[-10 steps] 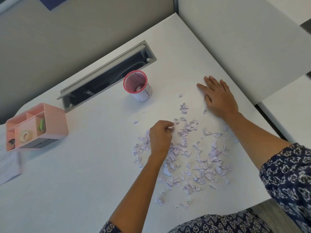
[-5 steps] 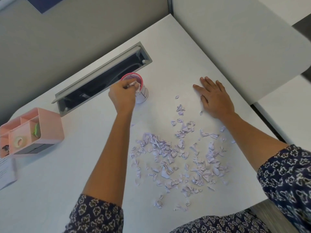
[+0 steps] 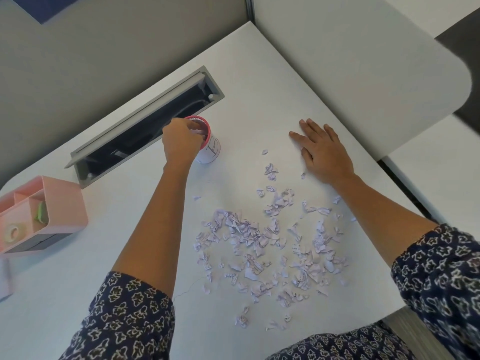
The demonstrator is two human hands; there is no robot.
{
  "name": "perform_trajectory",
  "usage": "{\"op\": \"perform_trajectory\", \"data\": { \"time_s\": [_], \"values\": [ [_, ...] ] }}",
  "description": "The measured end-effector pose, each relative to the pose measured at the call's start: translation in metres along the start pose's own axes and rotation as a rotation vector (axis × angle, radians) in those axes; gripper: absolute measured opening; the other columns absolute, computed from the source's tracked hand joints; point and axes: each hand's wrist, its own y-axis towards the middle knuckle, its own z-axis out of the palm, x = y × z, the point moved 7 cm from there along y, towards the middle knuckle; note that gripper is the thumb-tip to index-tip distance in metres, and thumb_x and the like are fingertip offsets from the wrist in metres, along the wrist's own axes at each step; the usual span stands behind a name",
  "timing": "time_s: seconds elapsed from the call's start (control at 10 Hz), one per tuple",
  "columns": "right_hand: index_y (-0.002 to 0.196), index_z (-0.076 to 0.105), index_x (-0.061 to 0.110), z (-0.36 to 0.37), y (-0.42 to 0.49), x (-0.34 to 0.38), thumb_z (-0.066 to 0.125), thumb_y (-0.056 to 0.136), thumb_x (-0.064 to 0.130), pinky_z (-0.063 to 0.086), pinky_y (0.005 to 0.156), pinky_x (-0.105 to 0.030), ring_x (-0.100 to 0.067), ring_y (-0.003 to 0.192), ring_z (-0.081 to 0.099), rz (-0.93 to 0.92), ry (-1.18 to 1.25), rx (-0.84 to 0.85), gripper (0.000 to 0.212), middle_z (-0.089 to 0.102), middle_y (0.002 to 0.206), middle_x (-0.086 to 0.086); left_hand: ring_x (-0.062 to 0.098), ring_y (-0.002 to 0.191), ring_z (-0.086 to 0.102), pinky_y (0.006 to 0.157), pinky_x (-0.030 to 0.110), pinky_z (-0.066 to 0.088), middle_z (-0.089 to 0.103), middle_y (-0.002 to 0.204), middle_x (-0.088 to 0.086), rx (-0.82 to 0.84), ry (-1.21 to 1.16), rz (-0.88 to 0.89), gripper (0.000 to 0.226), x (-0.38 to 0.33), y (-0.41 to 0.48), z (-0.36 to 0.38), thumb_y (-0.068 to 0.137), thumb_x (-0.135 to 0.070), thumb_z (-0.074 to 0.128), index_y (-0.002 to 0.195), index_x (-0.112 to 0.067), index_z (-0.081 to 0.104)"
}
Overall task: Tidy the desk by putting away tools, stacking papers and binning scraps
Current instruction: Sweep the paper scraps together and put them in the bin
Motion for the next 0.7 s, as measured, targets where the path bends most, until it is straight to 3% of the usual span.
{"op": "perform_trajectory", "data": {
  "time_s": [0.3,0.4,0.5,0.6,0.7],
  "values": [
    [0.144,0.043,0.026,0.001,0.000,0.000,0.025,0.096,0.026,0.019,0.119,-0.046,-0.021,0.146,0.025,-0.001,-0.013,0.006,0.051,0.033,0.156,-0.005,0.030,0.110,0.061,0.090,0.044,0.052,0.064,0.124,0.007,-0.059,0.150,0.078,0.037,-0.016,-0.020,-0.032,0.092,-0.021,0.058,0.129,-0.020,0.059],
    [0.144,0.042,0.026,0.001,-0.001,0.000,0.024,0.096,0.026,0.019,0.119,-0.046,-0.021,0.146,0.025,0.000,-0.012,0.004,0.051,0.032,0.156,-0.005,0.024,0.111,0.061,0.088,0.040,0.052,0.064,0.123,0.002,-0.126,0.039,0.165,0.035,-0.026,-0.032,-0.038,0.091,-0.015,0.054,0.124,-0.022,0.061],
    [0.144,0.042,0.026,0.002,-0.001,-0.001,0.025,0.097,0.026,0.019,0.119,-0.047,-0.021,0.146,0.026,0.001,-0.012,0.001,0.050,0.033,0.156,-0.005,0.017,0.101,0.063,0.091,0.033,0.049,0.067,0.115,-0.001,-0.123,-0.188,0.474,0.035,-0.058,-0.062,-0.009,0.086,-0.010,0.048,0.116,-0.018,0.065],
    [0.144,0.043,0.026,0.001,0.000,-0.001,0.027,0.097,0.026,0.019,0.119,-0.047,-0.022,0.146,0.026,0.000,-0.007,0.003,0.050,0.033,0.156,-0.006,0.021,0.115,0.056,0.102,0.034,0.041,0.061,0.128,0.006,0.043,-0.196,0.608,0.038,-0.073,-0.083,0.041,0.090,-0.011,0.049,0.127,-0.012,0.059],
    [0.145,0.041,0.027,0.001,0.000,-0.001,0.025,0.095,0.027,0.018,0.119,-0.046,-0.021,0.146,0.025,0.008,-0.018,0.019,0.052,0.032,0.157,-0.005,0.023,0.143,0.027,0.115,0.039,0.024,0.031,0.156,0.007,0.288,-0.054,0.616,0.049,-0.075,-0.103,0.112,0.100,-0.021,0.043,0.147,-0.010,0.036]
  ]
}}
